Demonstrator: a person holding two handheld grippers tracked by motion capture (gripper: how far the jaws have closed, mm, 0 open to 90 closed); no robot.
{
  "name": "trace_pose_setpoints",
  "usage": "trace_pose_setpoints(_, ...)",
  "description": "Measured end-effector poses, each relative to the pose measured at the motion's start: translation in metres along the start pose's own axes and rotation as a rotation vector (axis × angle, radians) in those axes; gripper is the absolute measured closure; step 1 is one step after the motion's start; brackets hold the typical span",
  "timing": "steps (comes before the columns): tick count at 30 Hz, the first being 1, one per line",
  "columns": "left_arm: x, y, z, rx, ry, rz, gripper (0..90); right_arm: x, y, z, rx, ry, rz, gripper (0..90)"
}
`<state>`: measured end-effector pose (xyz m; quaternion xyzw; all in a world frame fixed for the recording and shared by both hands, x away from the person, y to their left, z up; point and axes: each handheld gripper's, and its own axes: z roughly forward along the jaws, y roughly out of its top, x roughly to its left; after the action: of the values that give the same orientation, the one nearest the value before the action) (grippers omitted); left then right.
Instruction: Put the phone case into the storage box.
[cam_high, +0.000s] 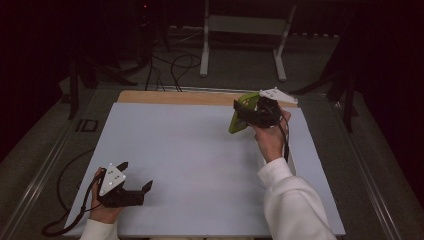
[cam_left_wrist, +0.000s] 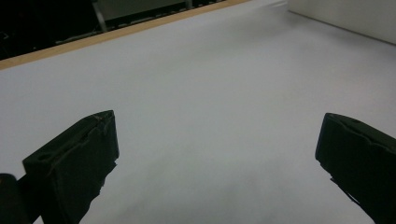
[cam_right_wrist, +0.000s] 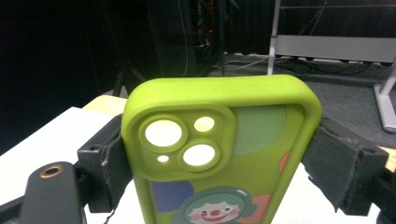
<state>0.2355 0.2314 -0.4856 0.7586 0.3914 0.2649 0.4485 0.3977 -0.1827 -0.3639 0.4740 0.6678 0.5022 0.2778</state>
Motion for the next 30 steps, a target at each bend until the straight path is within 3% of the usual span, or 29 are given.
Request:
trace_pose_setpoints(6, 0.000, 0.000, 0.000, 0.001, 0.001, 0.000, 0.1, 0.000, 0.001, 0.003, 0.010, -0.019, -0.024, 16.3)
trace_pose_setpoints(30, 0.000, 0.000, -0.001, 0.000, 0.006, 0.002, 0.1, -0.012, 0.005, 0.012, 0.020, -0.088, -0.035, 16.3)
